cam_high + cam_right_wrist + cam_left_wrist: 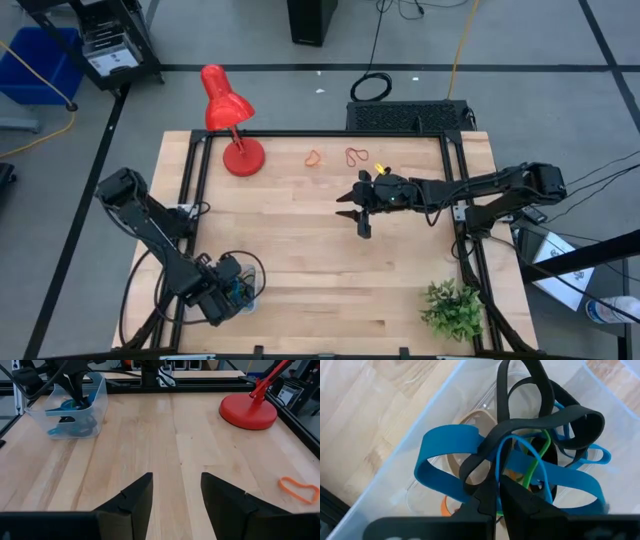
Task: Pick and place rubber bands into bin
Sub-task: Put the blue rubber band into the transparent bin, then put the red rubber band into the transparent bin
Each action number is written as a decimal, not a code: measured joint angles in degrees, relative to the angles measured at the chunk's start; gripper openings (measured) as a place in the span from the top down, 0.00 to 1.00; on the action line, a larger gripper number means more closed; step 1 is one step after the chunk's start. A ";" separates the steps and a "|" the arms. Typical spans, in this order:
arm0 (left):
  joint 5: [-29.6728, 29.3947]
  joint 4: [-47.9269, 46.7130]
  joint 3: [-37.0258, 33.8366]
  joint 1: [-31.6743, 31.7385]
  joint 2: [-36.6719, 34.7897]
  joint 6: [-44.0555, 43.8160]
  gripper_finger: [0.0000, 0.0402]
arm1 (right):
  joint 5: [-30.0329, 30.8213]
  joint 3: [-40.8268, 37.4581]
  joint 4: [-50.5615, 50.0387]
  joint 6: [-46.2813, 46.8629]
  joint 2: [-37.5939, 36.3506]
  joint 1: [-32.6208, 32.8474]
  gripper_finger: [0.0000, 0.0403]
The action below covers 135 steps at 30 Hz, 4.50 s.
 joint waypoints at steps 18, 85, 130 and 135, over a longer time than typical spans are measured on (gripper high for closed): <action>4.04 0.02 0.00 0.09 -0.14 -4.86 0.74 | -0.02 0.04 -0.06 1.41 0.00 0.00 0.60; -19.49 20.94 -2.58 17.21 -54.61 81.41 0.44 | 0.00 0.04 -2.20 1.79 0.04 -0.28 0.61; -20.44 57.05 -43.34 23.61 -81.26 92.48 0.44 | 9.48 22.74 -42.15 4.85 0.00 -23.03 0.62; -20.43 56.46 -43.34 23.59 -81.26 92.56 0.44 | 9.06 23.87 -44.80 4.15 1.86 -27.27 0.62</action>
